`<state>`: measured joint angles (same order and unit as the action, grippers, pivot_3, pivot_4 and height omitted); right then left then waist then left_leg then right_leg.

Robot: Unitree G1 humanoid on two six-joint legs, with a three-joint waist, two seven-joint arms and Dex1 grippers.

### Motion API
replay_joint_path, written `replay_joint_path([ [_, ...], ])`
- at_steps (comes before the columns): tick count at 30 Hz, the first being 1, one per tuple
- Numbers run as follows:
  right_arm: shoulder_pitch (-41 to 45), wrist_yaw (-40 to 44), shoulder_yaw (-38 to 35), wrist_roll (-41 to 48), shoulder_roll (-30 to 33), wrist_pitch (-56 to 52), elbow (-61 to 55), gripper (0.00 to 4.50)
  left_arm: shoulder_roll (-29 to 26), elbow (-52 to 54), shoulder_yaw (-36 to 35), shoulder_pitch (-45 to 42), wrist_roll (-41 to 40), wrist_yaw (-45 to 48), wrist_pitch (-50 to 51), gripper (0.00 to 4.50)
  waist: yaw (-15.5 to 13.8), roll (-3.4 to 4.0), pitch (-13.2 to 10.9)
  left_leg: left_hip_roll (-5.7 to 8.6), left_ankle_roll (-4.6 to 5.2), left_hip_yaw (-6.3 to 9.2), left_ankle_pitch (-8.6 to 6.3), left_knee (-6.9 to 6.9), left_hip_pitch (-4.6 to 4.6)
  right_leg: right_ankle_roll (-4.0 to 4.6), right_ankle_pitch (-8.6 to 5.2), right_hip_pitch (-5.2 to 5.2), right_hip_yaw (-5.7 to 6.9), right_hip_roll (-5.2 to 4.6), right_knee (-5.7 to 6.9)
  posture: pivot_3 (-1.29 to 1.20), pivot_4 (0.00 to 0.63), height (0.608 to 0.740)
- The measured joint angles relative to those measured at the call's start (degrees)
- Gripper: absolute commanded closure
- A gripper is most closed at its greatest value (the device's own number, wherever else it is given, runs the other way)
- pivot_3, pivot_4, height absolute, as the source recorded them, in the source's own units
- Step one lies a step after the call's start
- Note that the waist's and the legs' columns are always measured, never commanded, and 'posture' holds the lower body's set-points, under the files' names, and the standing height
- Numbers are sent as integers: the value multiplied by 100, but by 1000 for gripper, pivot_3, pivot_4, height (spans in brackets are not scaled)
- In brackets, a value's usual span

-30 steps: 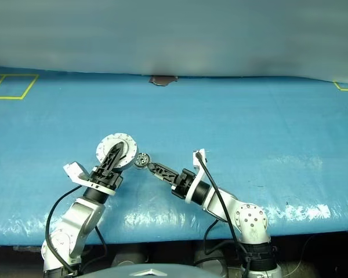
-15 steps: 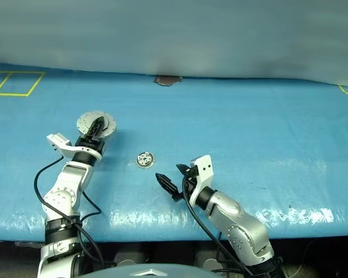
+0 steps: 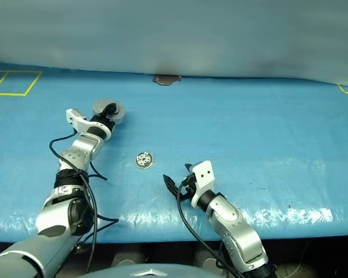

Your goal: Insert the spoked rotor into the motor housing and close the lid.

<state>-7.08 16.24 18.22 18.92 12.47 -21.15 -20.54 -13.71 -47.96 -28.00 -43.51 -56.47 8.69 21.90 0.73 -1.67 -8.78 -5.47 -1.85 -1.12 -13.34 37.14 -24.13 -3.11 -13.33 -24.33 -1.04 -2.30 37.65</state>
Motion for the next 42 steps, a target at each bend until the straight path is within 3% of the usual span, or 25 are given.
replay_joint_path([
  [2,0,5,-18,-53,-27,0,2,0,-3,-240,-16,-37,202,8,9,2419,2,-4,-3,0,-1,0,0,-1,0,0,0,-1,0,0,0,0,150,740],
  [9,-13,39,1,-241,-107,-34,4,0,-62,-337,-119,-163,514,146,167,114,15,-8,-4,-1,-8,-1,4,0,41,0,-1,35,-1,-1,9,0,150,740],
  [10,-14,56,4,-271,-111,-45,5,0,-71,-295,-128,-153,536,140,206,47,30,-8,-4,-1,-8,0,4,-1,57,2,-2,50,-1,-1,8,0,150,740],
  [19,-25,182,36,-380,-124,-72,66,0,-496,1673,-240,1233,553,-40,1499,47,297,1,3,-7,-9,-8,4,-16,95,7,-5,70,-13,2,20,0,150,740],
  [26,39,364,33,-403,-122,-107,208,0,-1091,3444,-240,2747,318,59,2841,47,297,37,32,-7,-12,-20,2,-22,139,27,-39,94,-26,0,27,0,150,740],
  [30,87,455,34,-407,-118,-171,221,0,-1457,4125,19,3443,487,337,2983,47,296,53,45,-4,-13,-20,1,-22,155,29,-43,94,-37,2,31,0,150,740],
  [34,105,513,26,-436,-114,-154,226,0,-1697,5013,589,4347,1224,965,2325,47,283,77,59,-2,-22,-31,-4,-25,154,31,-43,84,-48,0,26,0,150,740],
  [42,-62,588,-183,-790,88,877,389,0,-1321,5791,1864,5692,3664,1404,-870,47,76,44,44,-3,-32,-48,-11,-28,119,48,-34,52,-63,1,13,0,150,740],
])
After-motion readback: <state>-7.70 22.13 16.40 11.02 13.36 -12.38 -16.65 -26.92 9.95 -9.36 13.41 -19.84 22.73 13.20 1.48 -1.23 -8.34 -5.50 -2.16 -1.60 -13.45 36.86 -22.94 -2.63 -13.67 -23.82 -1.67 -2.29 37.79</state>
